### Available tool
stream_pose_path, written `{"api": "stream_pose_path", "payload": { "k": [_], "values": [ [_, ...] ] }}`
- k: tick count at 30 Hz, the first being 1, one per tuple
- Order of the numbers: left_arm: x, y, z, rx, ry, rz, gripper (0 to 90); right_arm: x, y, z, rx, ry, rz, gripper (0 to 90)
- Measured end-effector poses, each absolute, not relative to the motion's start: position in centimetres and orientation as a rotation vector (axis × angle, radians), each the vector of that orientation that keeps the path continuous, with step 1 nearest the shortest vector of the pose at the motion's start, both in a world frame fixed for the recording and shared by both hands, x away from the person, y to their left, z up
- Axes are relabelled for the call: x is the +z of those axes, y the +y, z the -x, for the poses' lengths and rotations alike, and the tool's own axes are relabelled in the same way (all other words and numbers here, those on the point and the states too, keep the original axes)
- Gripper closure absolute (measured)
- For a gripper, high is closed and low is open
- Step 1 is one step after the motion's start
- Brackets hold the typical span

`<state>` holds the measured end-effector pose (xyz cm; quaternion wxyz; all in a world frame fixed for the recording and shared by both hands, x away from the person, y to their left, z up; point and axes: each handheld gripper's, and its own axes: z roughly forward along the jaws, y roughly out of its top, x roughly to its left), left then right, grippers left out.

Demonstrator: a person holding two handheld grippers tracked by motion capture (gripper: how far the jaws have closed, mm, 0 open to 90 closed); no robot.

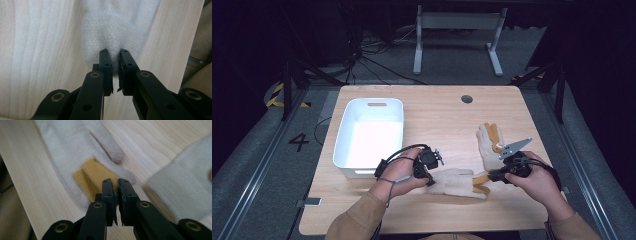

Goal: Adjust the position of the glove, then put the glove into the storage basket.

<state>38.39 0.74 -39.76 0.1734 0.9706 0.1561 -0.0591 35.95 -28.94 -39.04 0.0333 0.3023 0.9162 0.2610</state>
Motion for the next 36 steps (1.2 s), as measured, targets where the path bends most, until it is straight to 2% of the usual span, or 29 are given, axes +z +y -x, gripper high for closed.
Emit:
{"api": "stream_pose_path", "payload": {
  "k": [8, 10, 11, 12, 13, 14, 17, 22, 23, 25, 36],
  "values": [
    [-40.4, 0.1, -38.6, -0.215, 0.439, -2.794, 81.1, -40.3, -29.5, -36.2, 0.784, 2.846, -0.971, 83.2],
    [-40.5, 0.1, -38.7, -0.228, 0.457, -2.774, 78.9, -40.7, -29.5, -36.3, 0.781, 2.851, -0.984, 80.4],
    [-40.5, 0.1, -38.7, -0.228, 0.457, -2.774, 75.7, -40.7, -29.5, -36.3, 0.781, 2.851, -0.984, 80.4],
    [-40.3, 0.2, -38.7, -0.226, 0.469, -2.770, 71.8, -40.9, -29.6, -36.4, 0.777, 2.845, -0.982, 74.4],
    [-40.3, 0.2, -38.7, -0.226, 0.469, -2.770, 67.8, -40.9, -29.6, -36.4, 0.777, 2.845, -0.982, 74.4],
    [-39.9, 0.5, -38.7, -0.237, 0.493, -2.737, 61.3, -40.8, -29.7, -36.5, 0.792, 2.837, -0.994, 72.2],
    [-39.5, 0.8, -38.7, -0.217, 0.502, -2.725, 56.3, -40.6, -29.9, -36.5, 0.794, 2.821, -0.989, 71.1],
    [-38.7, 1.4, -38.8, -0.167, 0.529, -2.675, 55.9, -39.9, -30.6, -36.5, 0.809, 2.772, -0.996, 79.6],
    [-38.4, 1.6, -38.9, -0.152, 0.543, -2.659, 56.1, -39.5, -31.0, -36.5, 0.815, 2.748, -0.997, 85.2],
    [-38.2, 1.8, -38.9, -0.132, 0.556, -2.640, 56.4, -39.3, -31.4, -36.6, 0.826, 2.719, -0.988, 87.8],
    [-37.7, 2.6, -39.3, -0.073, 0.639, -2.567, 54.9, -40.0, -34.5, -38.0, 0.782, 2.578, -1.130, 90.0]
  ]
}}
